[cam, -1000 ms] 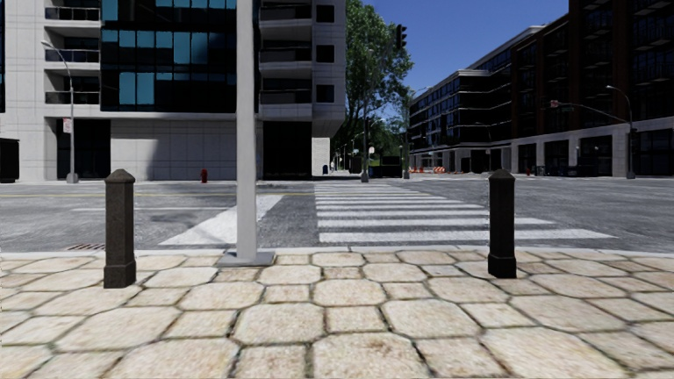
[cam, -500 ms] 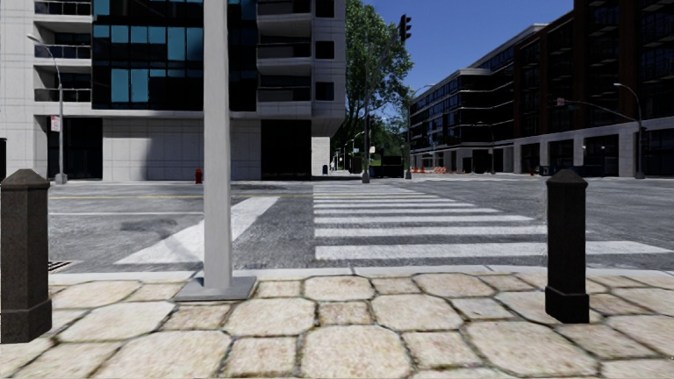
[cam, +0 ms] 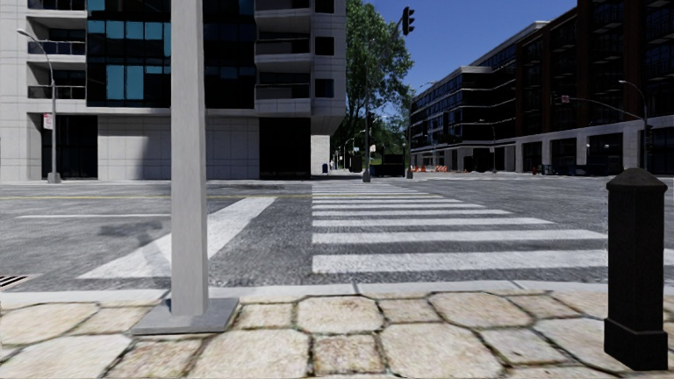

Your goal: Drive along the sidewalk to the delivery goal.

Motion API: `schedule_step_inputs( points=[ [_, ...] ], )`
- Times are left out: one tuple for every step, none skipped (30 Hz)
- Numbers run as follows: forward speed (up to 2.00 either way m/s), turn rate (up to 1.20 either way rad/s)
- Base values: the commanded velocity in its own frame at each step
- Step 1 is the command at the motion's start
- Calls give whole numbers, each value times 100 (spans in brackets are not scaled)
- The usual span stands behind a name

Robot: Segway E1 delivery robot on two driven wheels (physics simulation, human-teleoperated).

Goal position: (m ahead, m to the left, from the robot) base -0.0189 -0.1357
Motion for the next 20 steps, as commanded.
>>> schedule_step_inputs(
  points=[
    [0,0],
    [0,0],
    [0,0],
    [0,0],
    [0,0],
    [0,0],
    [0,0],
    [0,0],
    [0,0],
    [0,0],
    [0,0],
    [0,0],
    [0,0],
    [0,0],
    [0,0],
    [0,0],
    [0,0],
    [0,0],
    [0,0],
    [0,0]
  ],
)
